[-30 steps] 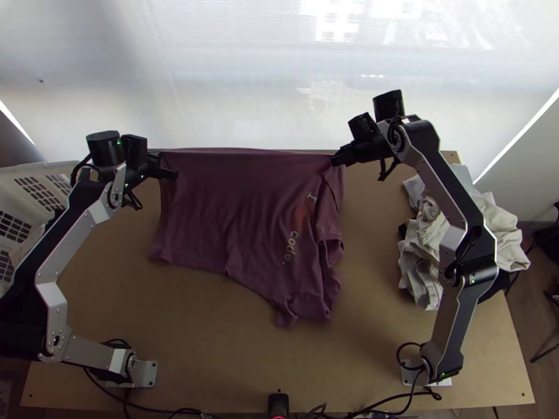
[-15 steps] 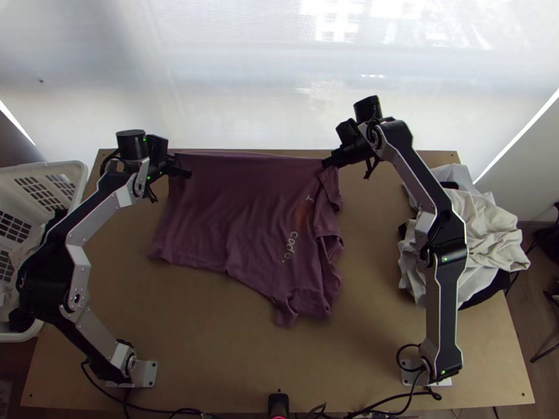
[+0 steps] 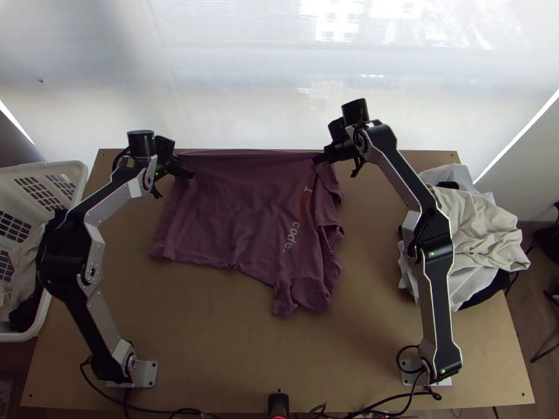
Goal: Fold the t-shirt
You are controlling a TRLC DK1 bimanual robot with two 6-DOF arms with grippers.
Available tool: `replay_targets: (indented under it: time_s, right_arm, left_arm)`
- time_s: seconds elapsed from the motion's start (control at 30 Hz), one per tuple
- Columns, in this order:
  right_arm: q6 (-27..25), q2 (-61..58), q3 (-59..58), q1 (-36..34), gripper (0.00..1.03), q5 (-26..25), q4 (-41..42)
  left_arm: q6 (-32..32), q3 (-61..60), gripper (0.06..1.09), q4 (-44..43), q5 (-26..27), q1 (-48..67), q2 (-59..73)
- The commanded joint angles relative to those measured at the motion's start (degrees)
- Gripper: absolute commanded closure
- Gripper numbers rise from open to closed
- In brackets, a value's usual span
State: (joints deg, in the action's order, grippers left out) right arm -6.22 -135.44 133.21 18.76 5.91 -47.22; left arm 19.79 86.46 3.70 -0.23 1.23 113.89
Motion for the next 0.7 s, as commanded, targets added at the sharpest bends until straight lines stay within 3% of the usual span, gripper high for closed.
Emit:
replay_targets:
  time_s: [0.0, 0.23, 0.4, 0.67]
  right_arm:
    - [0.5, -1.3, 1.4, 2.5, 1.0, -3.0, 2.1]
    - [0.7, 0.4, -0.6, 4.1, 1.0, -3.0, -0.7]
    - [1.1, 4.6, -2.0, 5.1, 1.0, -2.9, -5.5]
    - [2.0, 8.3, -3.7, 8.3, 1.0, -2.9, -11.1]
  left_arm:
    - [2.4, 1.0, 1.05, -1.3, -0.2, -1.3, 2.7]
    - [3.9, 0.2, 1.05, -0.7, 0.0, -3.0, 1.3]
    - [9.9, -6.2, 1.05, -4.1, 0.5, -3.5, -2.3]
    - [12.9, -12.3, 1.05, -4.6, 5.3, -4.3, -6.6]
